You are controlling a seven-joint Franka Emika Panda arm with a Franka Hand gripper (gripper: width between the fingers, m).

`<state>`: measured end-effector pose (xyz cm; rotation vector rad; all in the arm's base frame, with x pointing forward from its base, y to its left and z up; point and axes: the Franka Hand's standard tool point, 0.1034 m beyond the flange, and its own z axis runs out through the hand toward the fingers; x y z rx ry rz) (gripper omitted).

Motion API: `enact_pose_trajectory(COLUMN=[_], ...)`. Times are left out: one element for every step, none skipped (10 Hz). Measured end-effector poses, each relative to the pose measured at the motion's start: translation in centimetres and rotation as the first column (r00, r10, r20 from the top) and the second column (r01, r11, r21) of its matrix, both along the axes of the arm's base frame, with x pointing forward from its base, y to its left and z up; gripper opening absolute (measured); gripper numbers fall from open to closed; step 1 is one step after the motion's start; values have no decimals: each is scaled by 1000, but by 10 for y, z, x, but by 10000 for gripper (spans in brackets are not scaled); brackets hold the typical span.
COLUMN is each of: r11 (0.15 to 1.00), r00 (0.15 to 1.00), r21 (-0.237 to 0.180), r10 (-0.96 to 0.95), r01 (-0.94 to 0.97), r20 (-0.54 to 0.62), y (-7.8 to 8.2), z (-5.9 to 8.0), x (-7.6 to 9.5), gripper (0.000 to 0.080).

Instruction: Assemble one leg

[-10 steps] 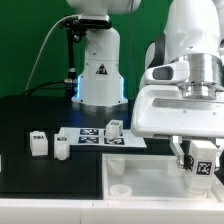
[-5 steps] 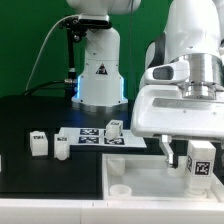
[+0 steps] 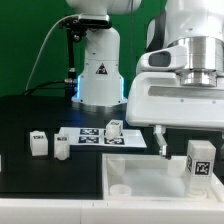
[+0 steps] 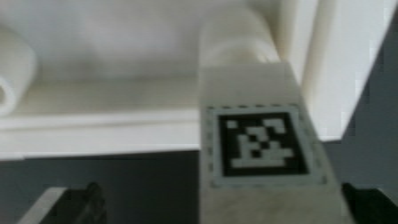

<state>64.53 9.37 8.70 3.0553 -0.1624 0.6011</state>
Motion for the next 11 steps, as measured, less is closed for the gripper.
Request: enact_pose_trajectory(r11=[1000,1000,999,999,998,998,998,997,997,997,997], r00=[998,994,983,974,965,966,969,969,969,969,969], r21=[5,8,17,25,32,38,43,44,43,43,43], r10=[-5,-13,-25,-29,-42,-41,-38,-44,-57,-57,-57], r01=[5,14,29,36,52,52,49,56,69,69,69], r20=[-62,-108,-182,-224,-260,-253,-243,-241,-240,-240,-240], y=[0,-3,-5,-2,2,8,12,8,6,6,6], z=[-3,-5,-5,-1,-1,-3,-5,-3,-3,-3,-3], x=[0,1,-2,-1,-3,-3,-3,-2,-2,-2,-2], gripper=[648,648,648,648,648,648,648,524,377,377,288])
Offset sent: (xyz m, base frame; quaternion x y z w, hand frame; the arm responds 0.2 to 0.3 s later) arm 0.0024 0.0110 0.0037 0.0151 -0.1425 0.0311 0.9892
